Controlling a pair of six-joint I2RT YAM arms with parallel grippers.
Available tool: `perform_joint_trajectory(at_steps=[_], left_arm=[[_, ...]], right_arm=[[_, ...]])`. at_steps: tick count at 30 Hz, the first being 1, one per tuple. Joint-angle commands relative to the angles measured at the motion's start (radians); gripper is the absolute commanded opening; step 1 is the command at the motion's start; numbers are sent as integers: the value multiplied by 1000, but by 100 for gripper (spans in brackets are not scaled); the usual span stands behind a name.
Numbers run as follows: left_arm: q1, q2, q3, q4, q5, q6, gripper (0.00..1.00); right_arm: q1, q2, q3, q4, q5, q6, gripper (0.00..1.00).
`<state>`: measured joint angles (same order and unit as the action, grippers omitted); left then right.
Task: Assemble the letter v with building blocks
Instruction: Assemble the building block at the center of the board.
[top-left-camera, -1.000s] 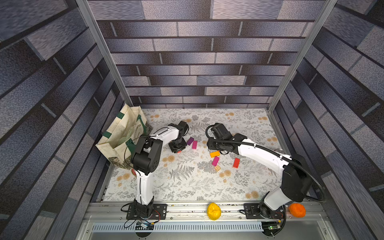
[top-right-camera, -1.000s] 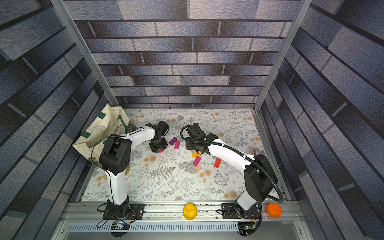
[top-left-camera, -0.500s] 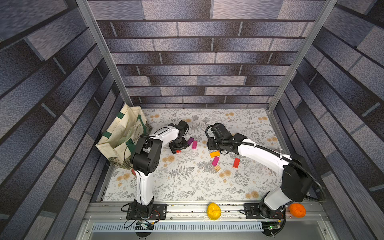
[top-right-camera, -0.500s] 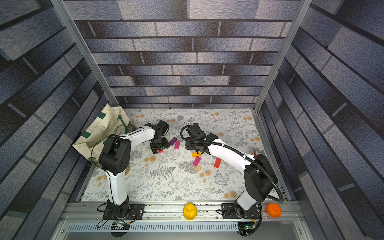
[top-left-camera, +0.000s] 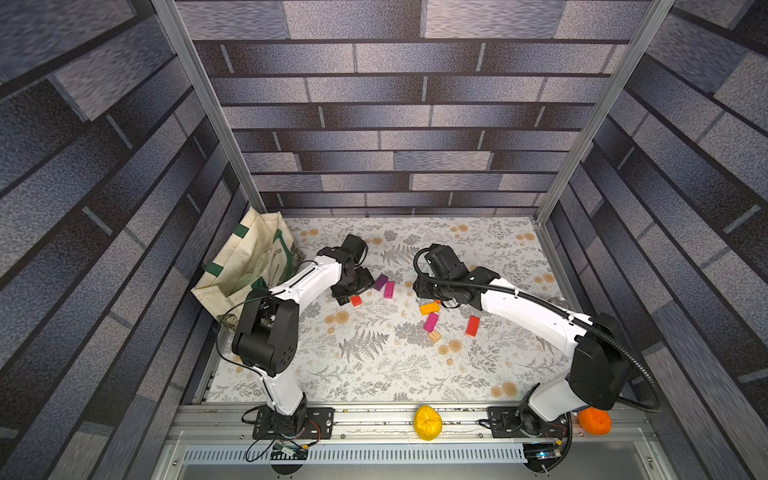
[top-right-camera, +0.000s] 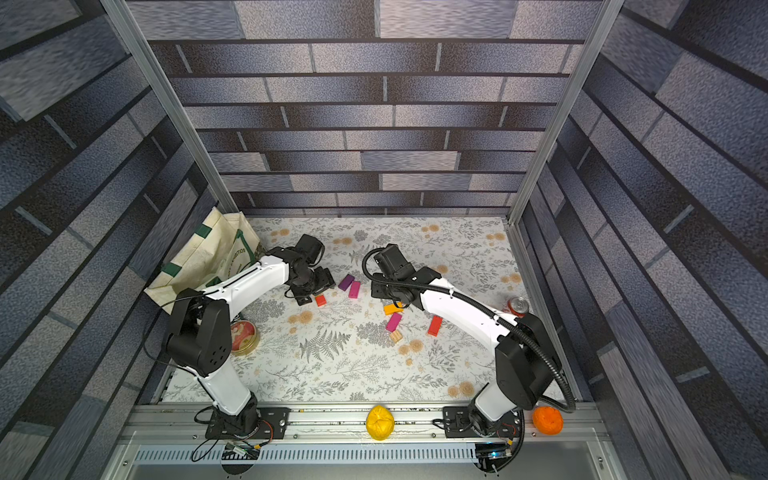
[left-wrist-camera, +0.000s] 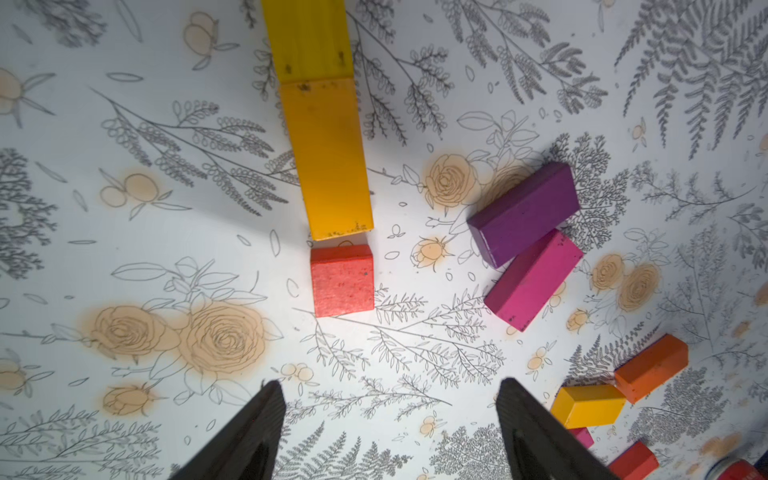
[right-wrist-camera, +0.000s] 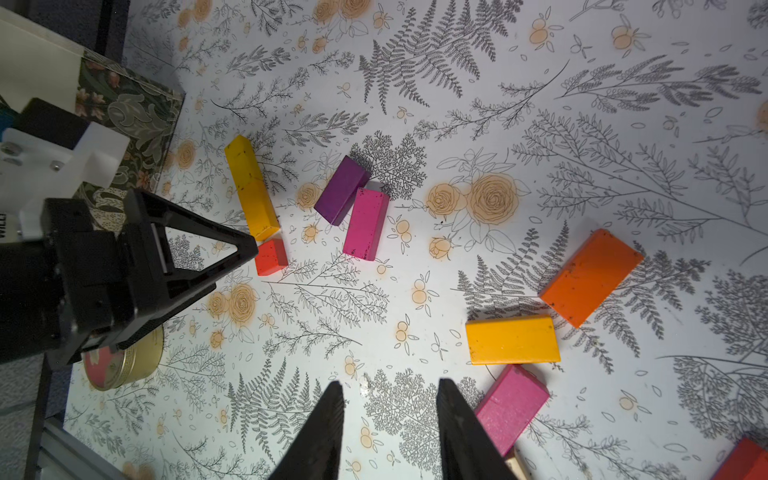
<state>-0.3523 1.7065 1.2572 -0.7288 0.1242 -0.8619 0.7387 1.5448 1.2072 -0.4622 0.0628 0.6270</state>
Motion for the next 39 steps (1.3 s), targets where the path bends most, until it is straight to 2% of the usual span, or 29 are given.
perform_joint_trajectory(at_steps=[1, 7, 11, 12, 14, 18, 22, 31, 39], left_arm=[[37, -79, -83, 21, 33, 28, 79], [124, -197, -219, 56, 61, 36, 64], [174, -245, -277, 60, 66, 47, 55], [186, -254, -287, 62, 69, 50, 54], [212, -269, -310, 70, 87, 55, 51], [247, -299, -351, 86, 120, 66, 36], [272, -330, -388, 97, 123, 76, 28], [296, -314, -432, 139, 172, 88, 21], [296, -257, -430, 153, 187, 98, 20]], right_arm=[[-8, -5, 5, 0, -51, -1, 39], [3, 86, 10, 91, -199, 64, 41], [42, 171, 51, 104, -231, 78, 41], [55, 198, 69, 106, -240, 79, 38], [79, 254, 106, 112, -266, 84, 27], [121, 377, 193, 124, -313, 97, 7], [142, 466, 271, 120, -336, 117, 0], [181, 625, 424, 57, -362, 111, 0], [183, 705, 497, 17, -334, 114, 0]])
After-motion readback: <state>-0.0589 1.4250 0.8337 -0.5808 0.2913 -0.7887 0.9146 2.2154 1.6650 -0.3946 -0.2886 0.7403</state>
